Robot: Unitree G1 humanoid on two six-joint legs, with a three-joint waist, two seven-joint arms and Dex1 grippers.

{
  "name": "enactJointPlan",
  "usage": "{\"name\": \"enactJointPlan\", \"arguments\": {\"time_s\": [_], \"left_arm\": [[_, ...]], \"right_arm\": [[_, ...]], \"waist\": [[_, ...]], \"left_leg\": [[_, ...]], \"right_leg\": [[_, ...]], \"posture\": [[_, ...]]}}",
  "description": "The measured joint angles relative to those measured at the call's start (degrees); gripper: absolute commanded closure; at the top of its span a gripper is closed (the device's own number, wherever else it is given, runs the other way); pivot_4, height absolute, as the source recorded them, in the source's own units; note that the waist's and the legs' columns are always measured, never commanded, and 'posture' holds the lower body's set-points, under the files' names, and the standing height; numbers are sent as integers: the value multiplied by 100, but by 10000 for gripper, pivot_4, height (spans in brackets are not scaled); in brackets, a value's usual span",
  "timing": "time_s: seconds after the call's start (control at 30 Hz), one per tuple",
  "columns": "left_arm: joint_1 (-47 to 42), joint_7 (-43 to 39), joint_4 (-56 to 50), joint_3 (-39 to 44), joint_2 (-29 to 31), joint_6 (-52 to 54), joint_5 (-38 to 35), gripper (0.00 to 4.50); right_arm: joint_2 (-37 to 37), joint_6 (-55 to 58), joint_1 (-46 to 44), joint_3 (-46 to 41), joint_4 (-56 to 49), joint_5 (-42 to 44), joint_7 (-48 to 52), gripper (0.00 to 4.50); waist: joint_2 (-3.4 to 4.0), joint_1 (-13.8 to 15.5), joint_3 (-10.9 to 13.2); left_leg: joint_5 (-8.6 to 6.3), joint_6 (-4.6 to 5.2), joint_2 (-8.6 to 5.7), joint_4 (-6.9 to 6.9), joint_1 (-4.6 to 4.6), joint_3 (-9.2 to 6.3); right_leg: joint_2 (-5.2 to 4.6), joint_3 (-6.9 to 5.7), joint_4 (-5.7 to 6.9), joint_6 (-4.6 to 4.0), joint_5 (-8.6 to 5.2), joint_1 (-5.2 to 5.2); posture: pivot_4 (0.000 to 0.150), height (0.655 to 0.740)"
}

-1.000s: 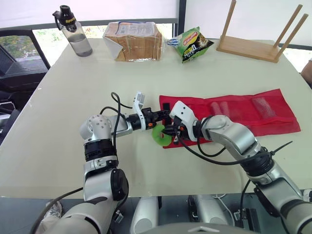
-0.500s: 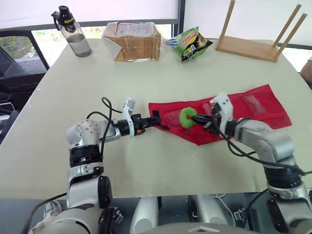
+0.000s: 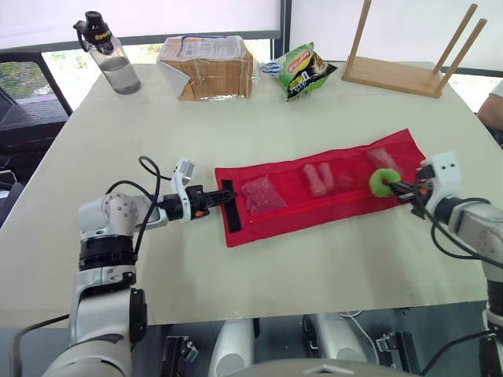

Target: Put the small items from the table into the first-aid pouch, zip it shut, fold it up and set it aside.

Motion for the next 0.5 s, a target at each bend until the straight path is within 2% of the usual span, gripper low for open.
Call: {"name": "enactJointPlan", "arguments": {"time_s": [0.07,0.17,0.33,0.47,0.5], "left_arm": [[-141,-251,561,-123,340,-397,246,45000],[-470,-556,1002,-328,439,-806,418,45000],[-775,-778,1517,-477,562,-1242,715,45000],[-529,-813,1106,-473,507,-1516,811,45000],[-506,-811,1088,-474,488,-1535,814,41716]], "right_arm": [[-340,-170,15,-322,398,-172,-116,44688],[-437,-219,106,-393,414,-133,-53,44688],[-442,103,611,-437,-171,138,98,44688],[-425,345,702,-538,-421,287,79,44688],[-423,360,702,-538,-421,289,72,44910]], "waist": [[0,1,0],[0,1,0],[1,-3,0],[1,-5,0],[1,-2,0]], "left_leg": [[0,0,0,-1,0,1],[0,1,0,-1,1,1],[-1,1,0,-2,-3,7],[-1,1,0,-1,0,8],[0,1,0,-1,0,7]], "right_leg": [[1,1,0,0,0,-1],[1,0,0,0,-1,1],[-1,8,-5,2,-1,-1],[-1,11,-2,2,-1,0],[0,9,-2,2,-1,0]], "posture": [[1500,7400],[1500,7400],[1500,7400],[1500,7400],[1500,7400]]}}
